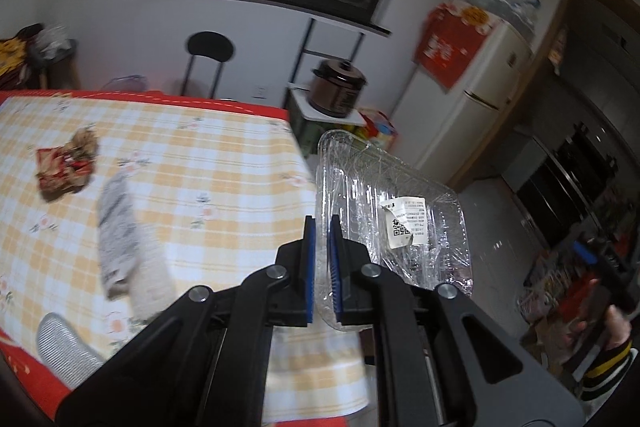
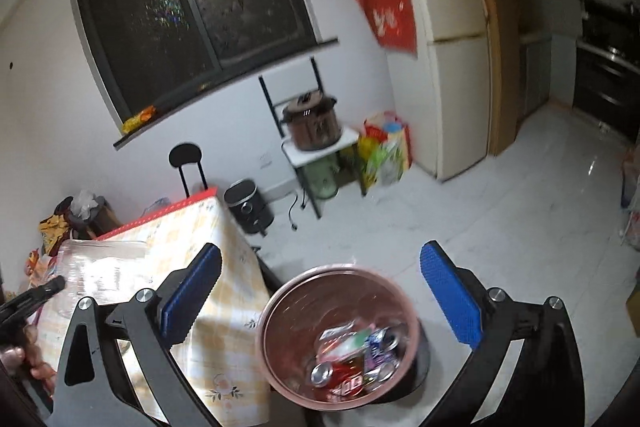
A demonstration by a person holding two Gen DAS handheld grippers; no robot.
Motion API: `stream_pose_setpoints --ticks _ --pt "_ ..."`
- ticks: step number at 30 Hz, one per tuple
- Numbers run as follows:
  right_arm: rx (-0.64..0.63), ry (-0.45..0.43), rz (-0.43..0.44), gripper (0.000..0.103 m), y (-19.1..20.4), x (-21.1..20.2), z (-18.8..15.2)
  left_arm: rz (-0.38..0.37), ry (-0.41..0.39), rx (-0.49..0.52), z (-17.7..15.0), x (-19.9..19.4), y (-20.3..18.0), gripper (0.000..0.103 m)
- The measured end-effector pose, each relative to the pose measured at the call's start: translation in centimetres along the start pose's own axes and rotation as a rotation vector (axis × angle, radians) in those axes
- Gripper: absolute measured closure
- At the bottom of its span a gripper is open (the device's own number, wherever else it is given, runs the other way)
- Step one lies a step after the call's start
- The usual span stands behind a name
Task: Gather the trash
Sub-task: 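Carry the red can in the right tool to the bin and release while the left tool holds the tray, then move the left tool over the brown bin and open to drop the tray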
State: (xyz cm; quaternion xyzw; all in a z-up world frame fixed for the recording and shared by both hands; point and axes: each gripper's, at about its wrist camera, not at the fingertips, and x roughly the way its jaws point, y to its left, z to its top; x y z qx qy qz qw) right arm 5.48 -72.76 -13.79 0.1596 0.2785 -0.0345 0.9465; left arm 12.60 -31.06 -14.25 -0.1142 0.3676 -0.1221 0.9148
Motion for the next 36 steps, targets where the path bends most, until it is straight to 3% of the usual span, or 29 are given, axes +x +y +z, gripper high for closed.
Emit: stream_pose_setpoints --ticks 7,14,15,17,18,21,23,27,31,36 --pt "0.013 -0.039 -0.055 0.005 -2.9 -4.9 0.3 -0.030 0.064 0.063 0.0 5.4 -5.7 0.091" --pt "0.083 -0.039 -0.126 0.005 -6.1 -7.1 -1.0 -0.076 0.109 0.176 -0.5 10.8 -12.9 0.088" --pt "0.086 -0.039 -0.132 0.005 -6.3 -7.2 -1.2 -0.080 0.115 0.190 -0.7 11.5 -13.8 0.082" --pt "0.091 -0.041 -0.147 0.005 -6.7 -7.6 -1.4 -0.105 0.131 0.217 -1.2 12.4 -15.4 0.017" --pt "0.093 -0.043 -0.149 0.005 -6.8 -7.8 -1.4 -0.124 0.116 0.228 -1.4 12.4 -16.3 0.013" --pt "0.097 -0.053 -0.157 0.005 -6.8 -8.2 -1.3 -0.157 0.088 0.275 -1.6 11.5 -17.8 0.013" --pt "0.093 -0.062 -0.155 0.005 -6.5 -8.3 -0.9 -0.174 0.073 0.300 -1.6 10.6 -17.9 0.006" --pt "0.071 -0.076 -0.133 0.005 -5.5 -8.2 -0.4 -0.195 0.017 0.280 -0.7 7.7 -16.3 0.006" --pt "0.035 -0.075 -0.090 0.005 -3.6 -7.1 0.3 -0.131 -0.024 0.254 0.3 4.9 -13.5 0.006" --pt "-0.037 -0.055 -0.027 0.005 0.2 -4.9 1.2 0.003 -0.074 0.190 1.2 0.6 -7.9 0.006"
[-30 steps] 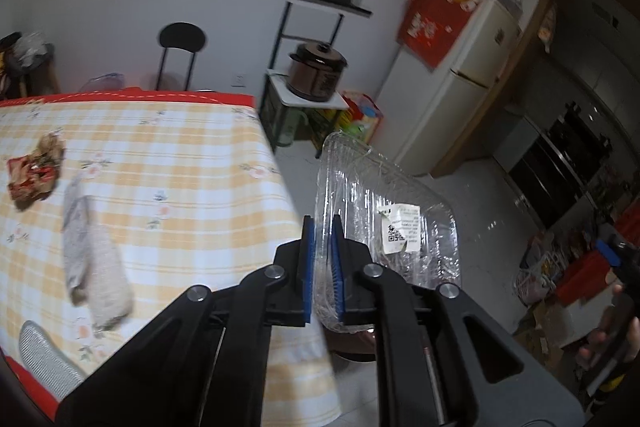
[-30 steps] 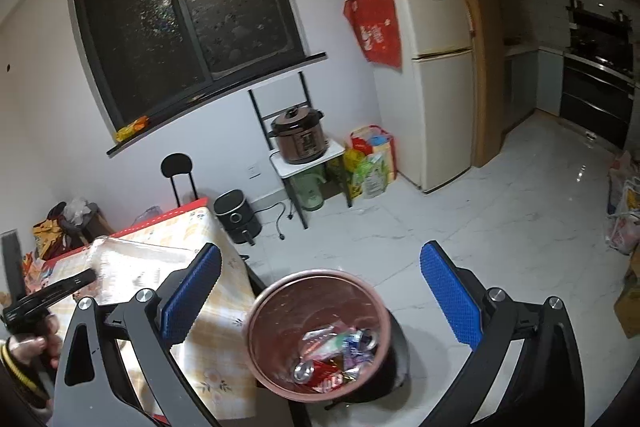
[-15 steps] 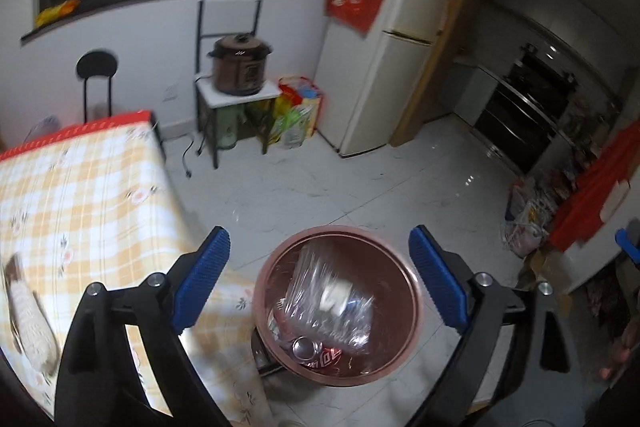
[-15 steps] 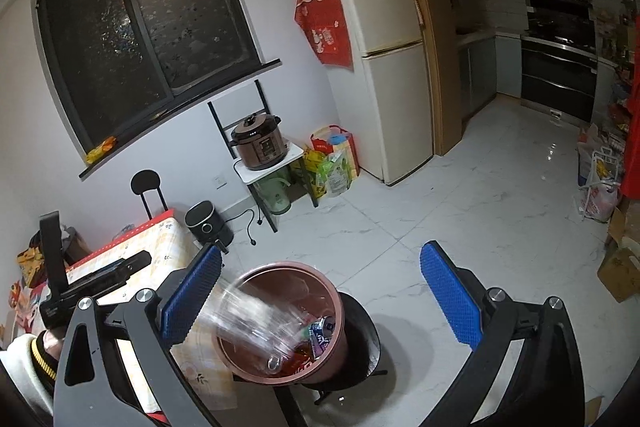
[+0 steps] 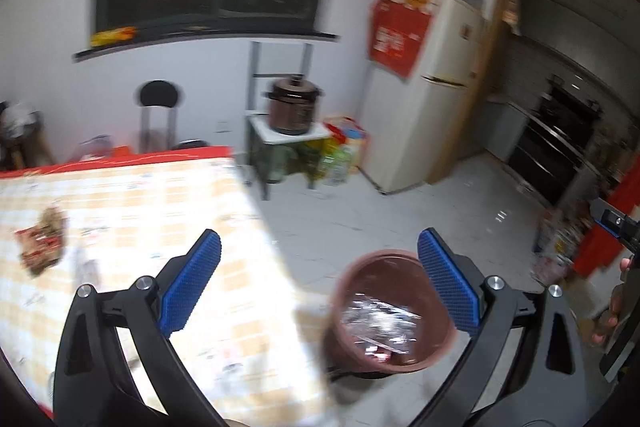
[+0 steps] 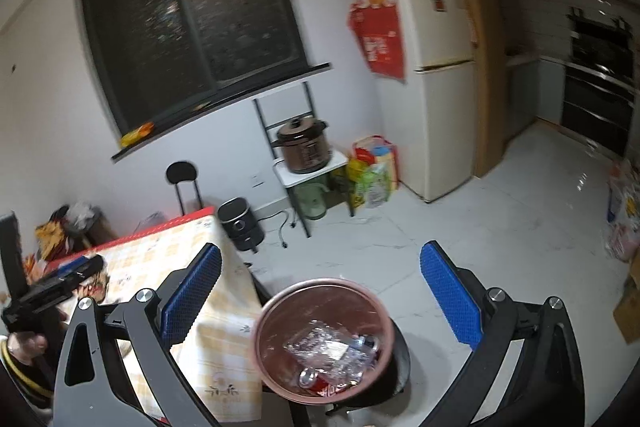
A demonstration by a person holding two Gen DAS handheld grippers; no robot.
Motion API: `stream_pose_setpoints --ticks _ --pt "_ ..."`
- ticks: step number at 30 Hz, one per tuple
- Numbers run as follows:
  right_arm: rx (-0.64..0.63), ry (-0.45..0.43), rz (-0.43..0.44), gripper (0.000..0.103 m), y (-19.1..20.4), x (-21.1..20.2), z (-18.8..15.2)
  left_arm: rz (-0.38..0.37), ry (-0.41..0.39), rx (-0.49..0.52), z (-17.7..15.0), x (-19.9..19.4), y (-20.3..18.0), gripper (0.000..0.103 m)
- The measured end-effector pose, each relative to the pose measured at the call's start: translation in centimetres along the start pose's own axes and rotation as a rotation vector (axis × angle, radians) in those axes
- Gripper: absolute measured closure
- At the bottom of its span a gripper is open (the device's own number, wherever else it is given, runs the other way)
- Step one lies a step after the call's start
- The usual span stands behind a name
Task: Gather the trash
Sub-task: 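Move the left tool over the brown bin and open to drop the tray, then bring both open tools back over the table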
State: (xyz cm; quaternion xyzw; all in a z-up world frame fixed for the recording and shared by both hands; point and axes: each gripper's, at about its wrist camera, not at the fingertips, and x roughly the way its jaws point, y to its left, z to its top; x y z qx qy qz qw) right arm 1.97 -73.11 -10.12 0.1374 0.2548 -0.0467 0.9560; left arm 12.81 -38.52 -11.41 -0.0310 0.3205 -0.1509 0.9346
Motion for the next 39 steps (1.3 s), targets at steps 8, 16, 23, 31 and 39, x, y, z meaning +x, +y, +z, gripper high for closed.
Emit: stream_pose_setpoints --ticks 8,16,23,31,39 --pt "-0.075 0.036 0.083 0.005 6.5 2.6 -0.1 0.200 -0.039 -0.139 -1.2 -6.7 10.4 0.006" --pt "-0.114 0.078 0.114 0.005 14.4 3.7 -1.5 0.304 -0.022 -0.262 -4.8 -11.8 21.5 0.006" --pt "-0.165 0.138 0.150 0.005 23.0 4.2 -3.7 0.344 -0.023 -0.327 -8.0 -15.9 29.5 0.006" --pt "-0.283 0.256 0.211 0.005 33.2 5.7 -8.5 0.376 0.002 -0.411 -12.7 -19.0 38.0 0.006" --pt "-0.427 0.386 0.290 0.005 42.7 7.9 -14.8 0.367 0.053 -0.471 -16.7 -19.1 42.8 0.006"
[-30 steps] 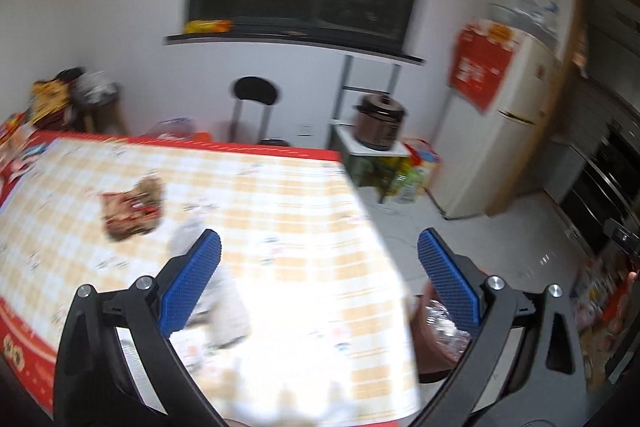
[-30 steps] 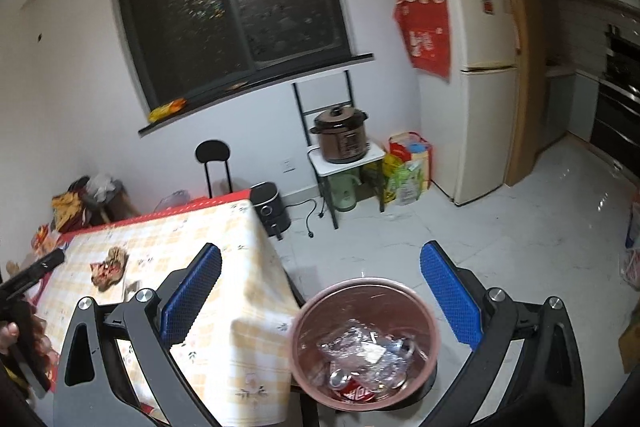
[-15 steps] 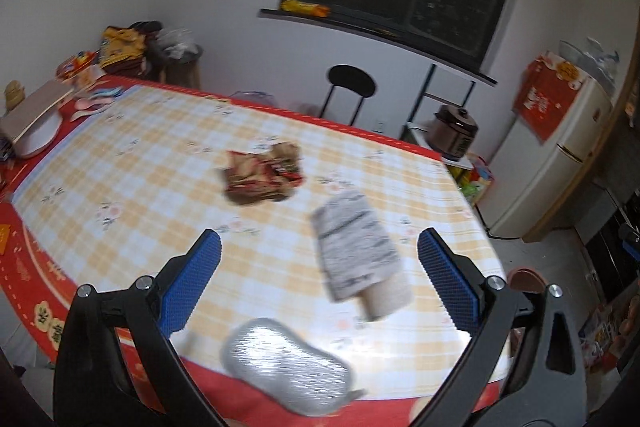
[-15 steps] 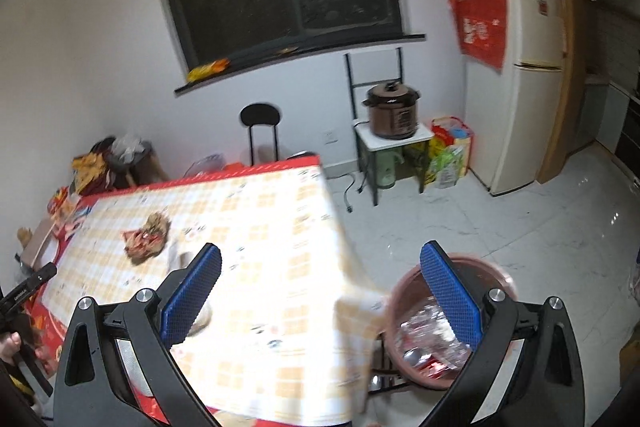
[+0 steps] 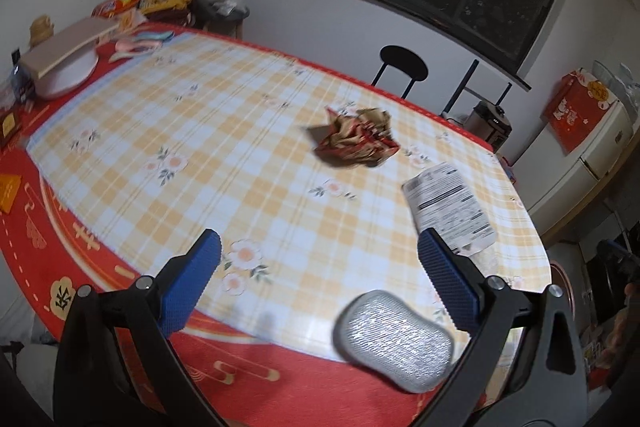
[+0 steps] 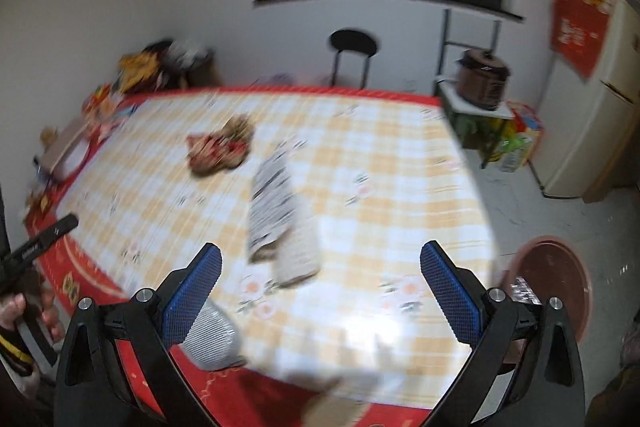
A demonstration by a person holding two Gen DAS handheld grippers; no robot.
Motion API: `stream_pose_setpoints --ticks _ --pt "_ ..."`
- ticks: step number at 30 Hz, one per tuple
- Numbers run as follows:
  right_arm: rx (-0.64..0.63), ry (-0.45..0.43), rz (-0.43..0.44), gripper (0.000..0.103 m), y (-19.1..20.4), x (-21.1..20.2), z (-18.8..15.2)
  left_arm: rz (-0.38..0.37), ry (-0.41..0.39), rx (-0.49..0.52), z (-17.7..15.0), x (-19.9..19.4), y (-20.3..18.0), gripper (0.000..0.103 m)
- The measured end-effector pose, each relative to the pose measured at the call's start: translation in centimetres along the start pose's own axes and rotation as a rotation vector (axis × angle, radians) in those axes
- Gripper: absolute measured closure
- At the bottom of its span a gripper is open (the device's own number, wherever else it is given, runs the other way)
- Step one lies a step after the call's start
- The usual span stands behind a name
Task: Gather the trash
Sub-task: 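Bring both open tools back over the table, then lower the right tool onto the silver mesh sponge and close on it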
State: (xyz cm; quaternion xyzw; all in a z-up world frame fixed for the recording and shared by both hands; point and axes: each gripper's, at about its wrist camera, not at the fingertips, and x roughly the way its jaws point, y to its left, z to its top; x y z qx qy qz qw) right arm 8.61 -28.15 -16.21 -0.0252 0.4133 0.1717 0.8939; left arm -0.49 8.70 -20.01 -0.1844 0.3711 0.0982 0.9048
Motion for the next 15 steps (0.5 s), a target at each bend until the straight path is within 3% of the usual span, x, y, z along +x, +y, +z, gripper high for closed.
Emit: stream_pose_setpoints --ticks 10,15 --pt "-0.213 0.276 0.183 0.005 12.1 10.1 -5.0 0.019 0.065 -0.012 -0.6 2.0 5.4 0.006" --pt "-0.306 0.388 0.206 0.005 16.6 13.0 -8.6 0.017 0.090 -0.001 -0.8 2.5 7.2 0.006"
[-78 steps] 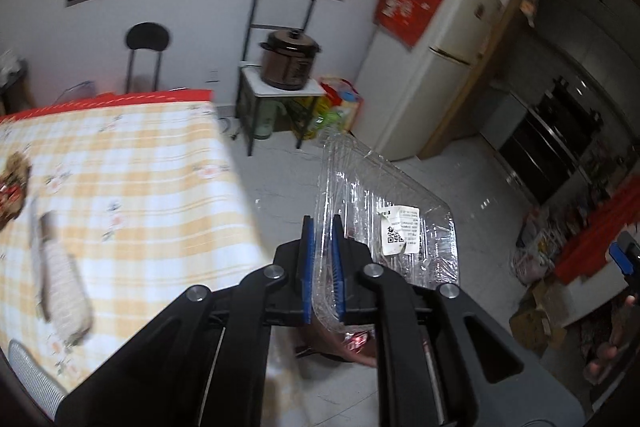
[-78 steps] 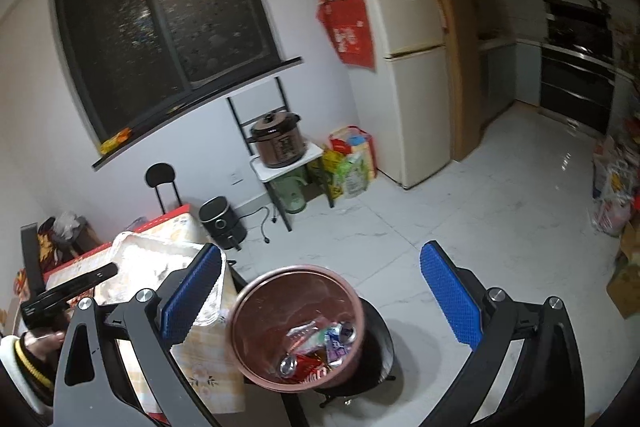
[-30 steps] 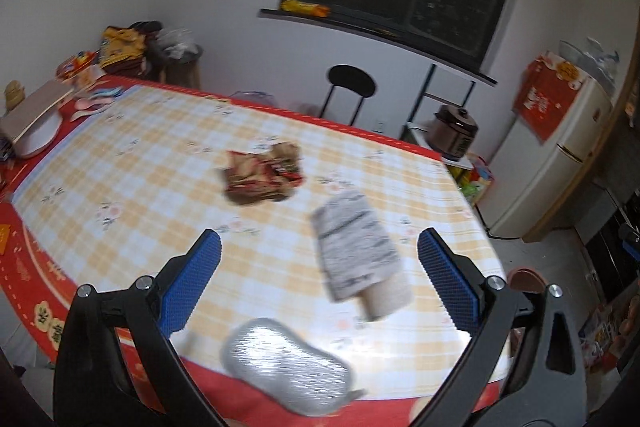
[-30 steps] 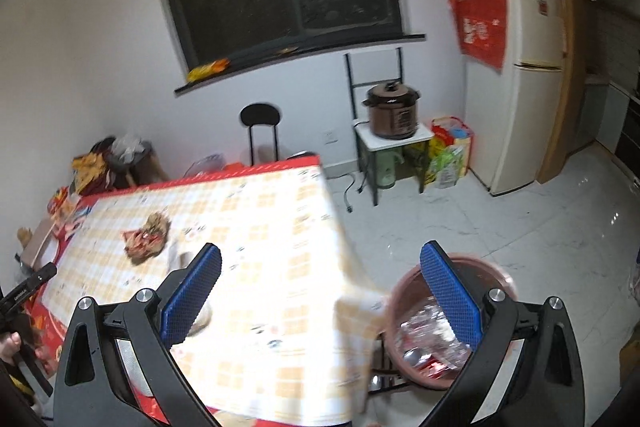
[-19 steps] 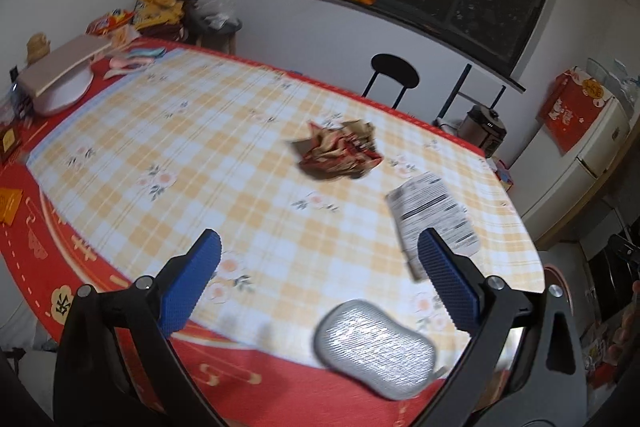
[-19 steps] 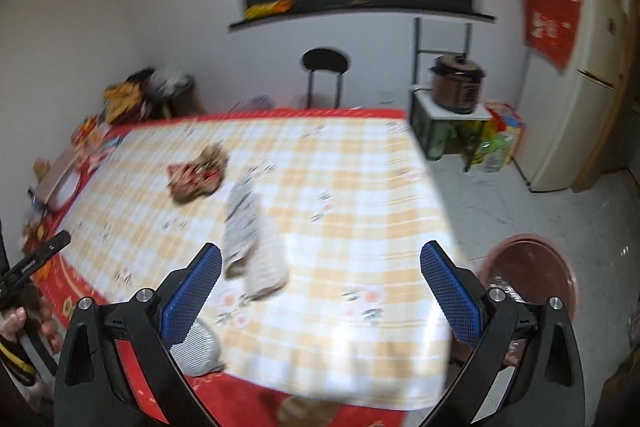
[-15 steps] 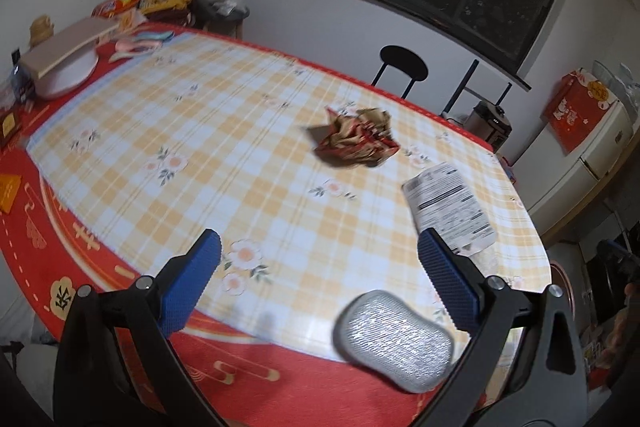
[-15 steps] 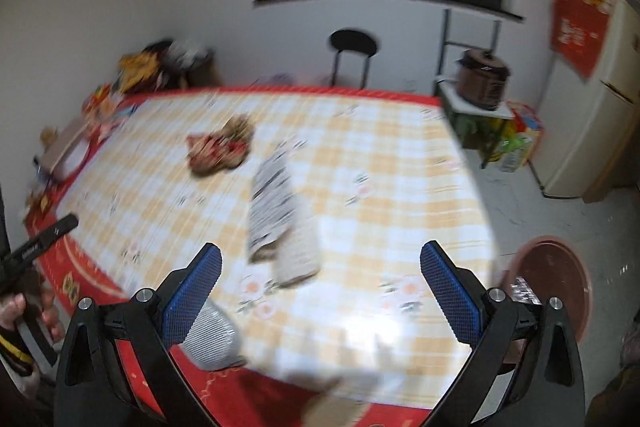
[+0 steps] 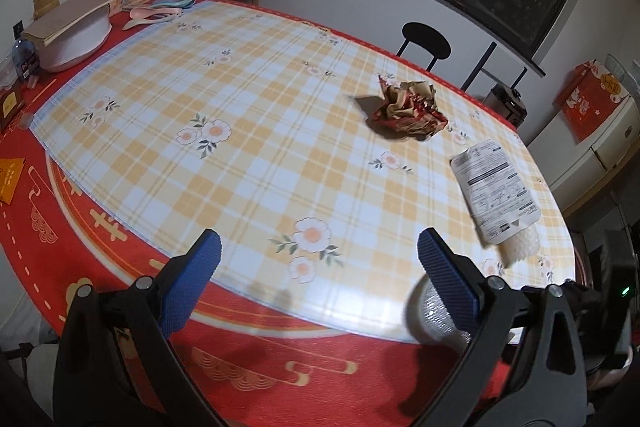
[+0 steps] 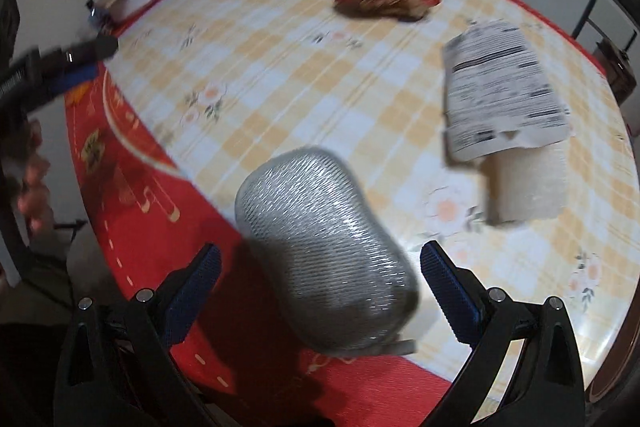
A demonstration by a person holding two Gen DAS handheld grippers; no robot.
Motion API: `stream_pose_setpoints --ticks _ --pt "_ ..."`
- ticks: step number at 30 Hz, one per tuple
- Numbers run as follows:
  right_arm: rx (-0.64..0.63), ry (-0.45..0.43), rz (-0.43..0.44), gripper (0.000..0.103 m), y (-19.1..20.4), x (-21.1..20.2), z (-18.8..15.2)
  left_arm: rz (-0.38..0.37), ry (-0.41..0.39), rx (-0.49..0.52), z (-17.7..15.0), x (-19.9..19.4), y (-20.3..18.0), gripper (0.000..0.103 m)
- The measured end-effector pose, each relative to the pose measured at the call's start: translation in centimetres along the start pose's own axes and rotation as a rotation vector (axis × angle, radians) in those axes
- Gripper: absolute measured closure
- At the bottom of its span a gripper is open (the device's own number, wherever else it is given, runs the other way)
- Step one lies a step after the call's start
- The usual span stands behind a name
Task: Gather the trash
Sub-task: 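Lower the right tool onto the silver mesh sponge and close on it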
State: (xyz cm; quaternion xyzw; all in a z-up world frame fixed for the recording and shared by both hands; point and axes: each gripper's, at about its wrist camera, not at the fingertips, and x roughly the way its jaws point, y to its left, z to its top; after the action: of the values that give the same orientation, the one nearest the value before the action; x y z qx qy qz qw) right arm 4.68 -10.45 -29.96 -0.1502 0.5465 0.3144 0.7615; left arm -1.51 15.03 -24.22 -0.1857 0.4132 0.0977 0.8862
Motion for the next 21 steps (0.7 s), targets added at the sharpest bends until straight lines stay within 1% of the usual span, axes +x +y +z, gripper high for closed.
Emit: stream_pose_setpoints --ticks 2,6,8,14,18,20,21 --pt "-0.007 0.040 -0.018 0.005 0.8 1.4 -0.3 -0.003 0.004 0.000 -0.1 0.1 0.4 0.006" --pt "-0.001 0.089 -0.038 0.005 0.5 3.1 -0.4 -0.012 0.013 -0.011 -0.4 0.2 1.4 0.006" --pt "-0.001 0.109 -0.074 0.005 0.5 3.9 -0.3 -0.015 0.018 -0.018 -0.6 0.2 1.8 0.006" --pt "0.017 0.120 -0.113 0.005 -0.1 5.0 0.6 -0.016 0.024 -0.048 -0.8 0.4 2.9 0.006" --pt "0.085 0.118 -0.077 0.005 -1.4 5.4 1.2 -0.019 0.030 -0.057 -0.9 0.7 3.1 0.006" --pt "0.135 0.110 -0.041 0.012 -2.3 4.9 1.4 -0.022 0.030 -0.063 -0.8 0.8 3.2 0.006" --pt "0.149 0.105 -0.033 0.018 -2.6 4.7 1.5 -0.022 0.030 -0.065 -0.8 0.9 3.2 0.006"
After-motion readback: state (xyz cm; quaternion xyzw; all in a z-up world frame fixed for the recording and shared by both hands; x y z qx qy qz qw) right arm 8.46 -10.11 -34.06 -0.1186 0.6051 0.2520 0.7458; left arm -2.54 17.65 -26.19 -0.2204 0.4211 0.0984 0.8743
